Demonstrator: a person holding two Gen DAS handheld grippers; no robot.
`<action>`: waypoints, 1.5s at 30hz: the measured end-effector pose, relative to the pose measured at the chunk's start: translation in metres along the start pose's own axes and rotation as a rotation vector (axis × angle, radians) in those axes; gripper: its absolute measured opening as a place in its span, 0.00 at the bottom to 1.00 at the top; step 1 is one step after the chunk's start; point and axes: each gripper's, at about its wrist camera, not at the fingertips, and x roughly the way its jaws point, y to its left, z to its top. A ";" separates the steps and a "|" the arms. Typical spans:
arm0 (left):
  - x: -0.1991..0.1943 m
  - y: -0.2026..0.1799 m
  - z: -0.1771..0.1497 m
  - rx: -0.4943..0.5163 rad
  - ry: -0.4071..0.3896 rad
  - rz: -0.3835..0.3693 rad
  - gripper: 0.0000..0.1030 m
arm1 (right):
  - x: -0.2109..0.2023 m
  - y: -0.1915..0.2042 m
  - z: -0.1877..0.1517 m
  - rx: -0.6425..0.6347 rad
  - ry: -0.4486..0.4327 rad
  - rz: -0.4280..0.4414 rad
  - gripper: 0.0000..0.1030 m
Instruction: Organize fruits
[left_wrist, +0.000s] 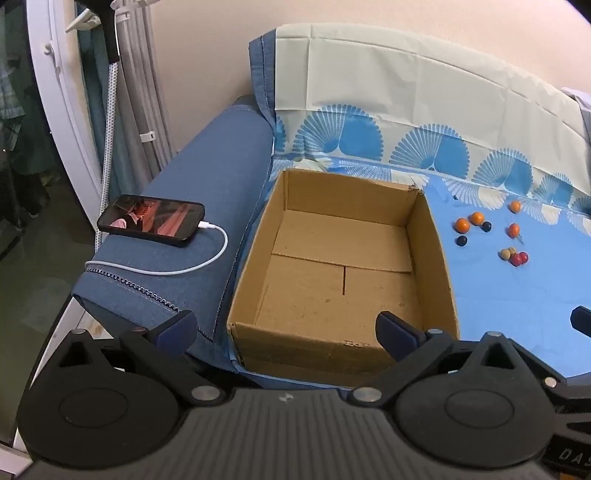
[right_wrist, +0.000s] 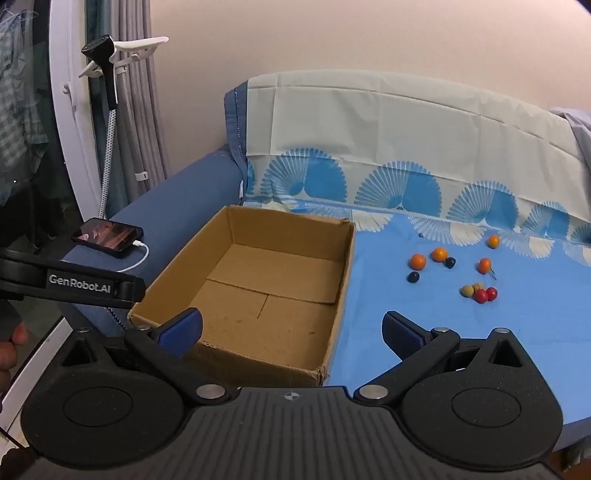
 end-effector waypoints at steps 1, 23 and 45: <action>-0.001 0.001 0.000 0.001 0.000 -0.002 1.00 | -0.001 -0.003 0.000 0.001 -0.001 -0.002 1.00; 0.002 -0.004 -0.002 0.013 0.012 -0.010 1.00 | -0.001 -0.003 -0.001 0.008 0.011 -0.005 1.00; 0.006 -0.007 -0.003 0.035 0.023 -0.002 1.00 | 0.001 -0.003 -0.005 0.009 0.020 -0.003 1.00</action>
